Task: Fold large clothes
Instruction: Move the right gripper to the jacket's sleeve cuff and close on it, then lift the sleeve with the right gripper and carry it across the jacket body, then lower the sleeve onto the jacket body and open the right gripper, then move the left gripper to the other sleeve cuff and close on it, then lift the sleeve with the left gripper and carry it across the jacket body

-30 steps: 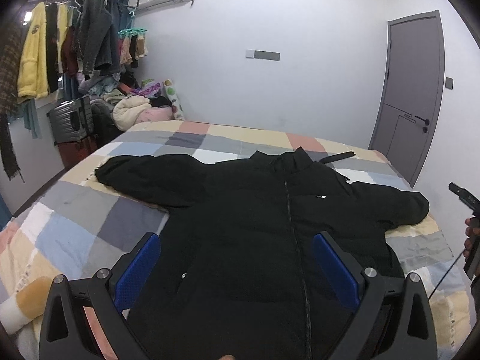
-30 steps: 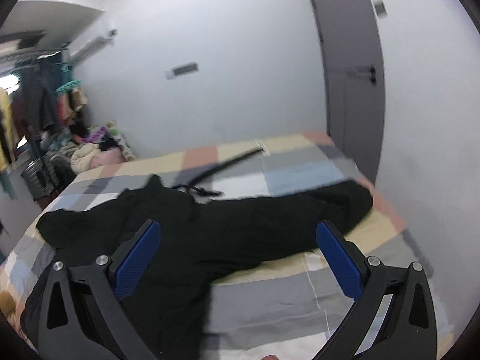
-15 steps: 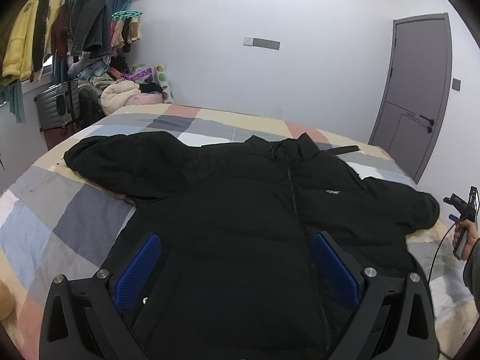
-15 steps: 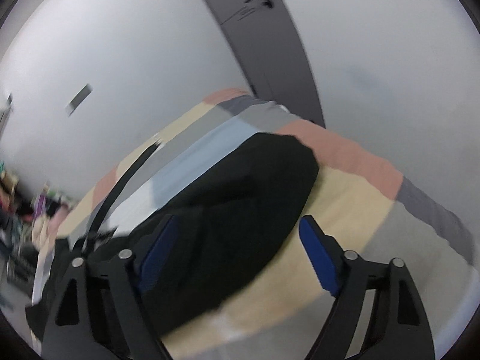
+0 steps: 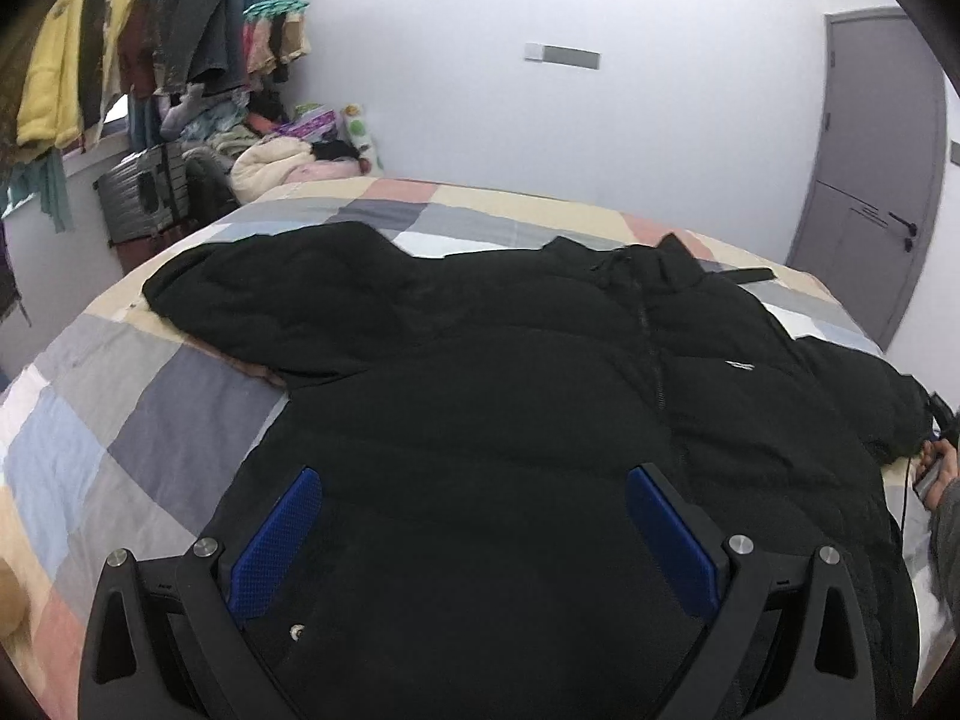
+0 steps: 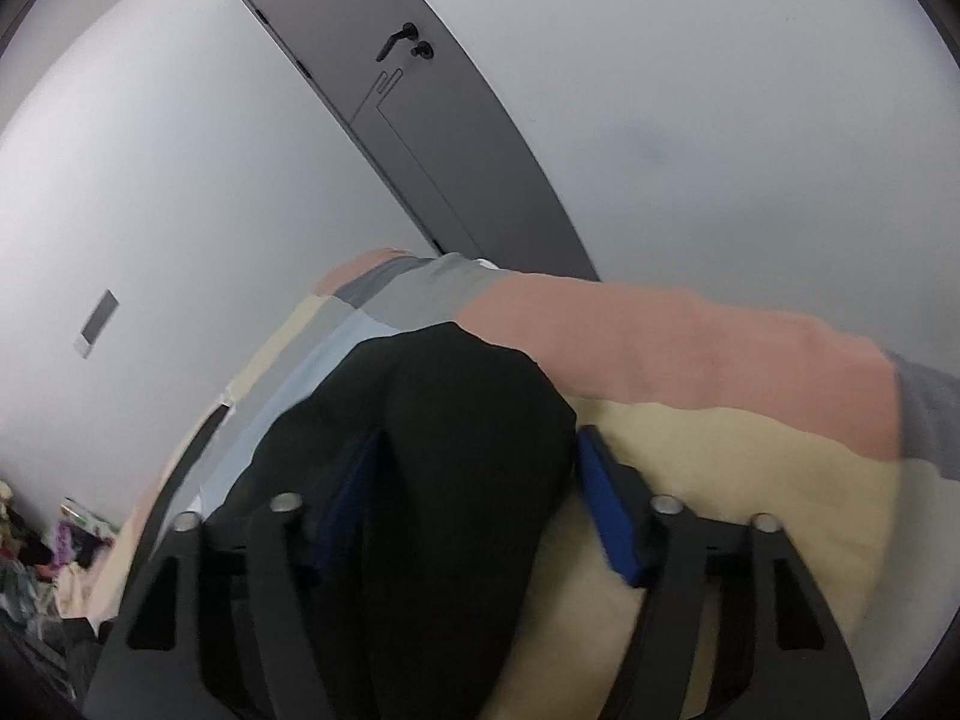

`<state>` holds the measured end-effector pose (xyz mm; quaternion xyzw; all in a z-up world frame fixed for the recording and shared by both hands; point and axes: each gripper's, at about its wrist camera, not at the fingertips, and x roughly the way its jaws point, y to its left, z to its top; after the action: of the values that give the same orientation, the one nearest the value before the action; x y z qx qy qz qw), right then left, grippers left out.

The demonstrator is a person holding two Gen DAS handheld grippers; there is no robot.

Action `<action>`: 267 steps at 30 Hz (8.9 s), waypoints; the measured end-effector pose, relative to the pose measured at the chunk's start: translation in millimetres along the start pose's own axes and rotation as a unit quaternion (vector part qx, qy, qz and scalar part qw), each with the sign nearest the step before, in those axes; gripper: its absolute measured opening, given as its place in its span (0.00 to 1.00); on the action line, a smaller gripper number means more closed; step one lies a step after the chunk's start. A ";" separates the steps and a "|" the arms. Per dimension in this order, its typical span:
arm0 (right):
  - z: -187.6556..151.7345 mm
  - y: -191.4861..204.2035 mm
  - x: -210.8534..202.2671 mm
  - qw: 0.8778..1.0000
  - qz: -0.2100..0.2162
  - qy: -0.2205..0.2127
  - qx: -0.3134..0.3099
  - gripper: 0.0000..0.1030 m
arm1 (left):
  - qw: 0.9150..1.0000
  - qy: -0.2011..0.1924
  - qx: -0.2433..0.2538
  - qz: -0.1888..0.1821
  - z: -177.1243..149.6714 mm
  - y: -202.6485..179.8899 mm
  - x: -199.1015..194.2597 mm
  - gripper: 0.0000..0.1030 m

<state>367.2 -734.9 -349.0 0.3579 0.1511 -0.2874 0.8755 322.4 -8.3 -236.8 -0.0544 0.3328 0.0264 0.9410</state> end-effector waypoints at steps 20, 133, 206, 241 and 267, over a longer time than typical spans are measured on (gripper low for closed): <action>66.9 19.8 -112.4 0.996 -0.057 -0.032 -0.058 0.02 | 1.000 -0.008 0.010 -0.018 3.7 15.4 -31.3 0.99; -395.4 448.5 -351.3 0.833 0.295 0.161 -0.439 0.74 | 0.997 -0.048 0.027 -0.057 -22.9 121.8 -78.8 0.99; -368.4 302.9 -399.7 0.881 0.188 0.111 -0.421 1.00 | 0.918 0.022 -0.382 -0.108 105.3 454.2 212.7 0.99; -326.5 286.2 -398.1 0.887 0.196 0.098 -0.406 1.00 | 0.970 -0.062 -0.233 -0.008 221.3 327.1 66.4 0.06; -266.6 221.4 -420.5 0.915 0.214 0.041 -0.339 1.00 | 0.993 -0.103 0.040 -0.037 249.2 2.0 -74.0 0.06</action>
<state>155.1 -250.4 -217.9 0.0746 0.1949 -0.0096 0.9779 420.1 22.7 2.1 -0.0264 0.2324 -0.0163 0.9721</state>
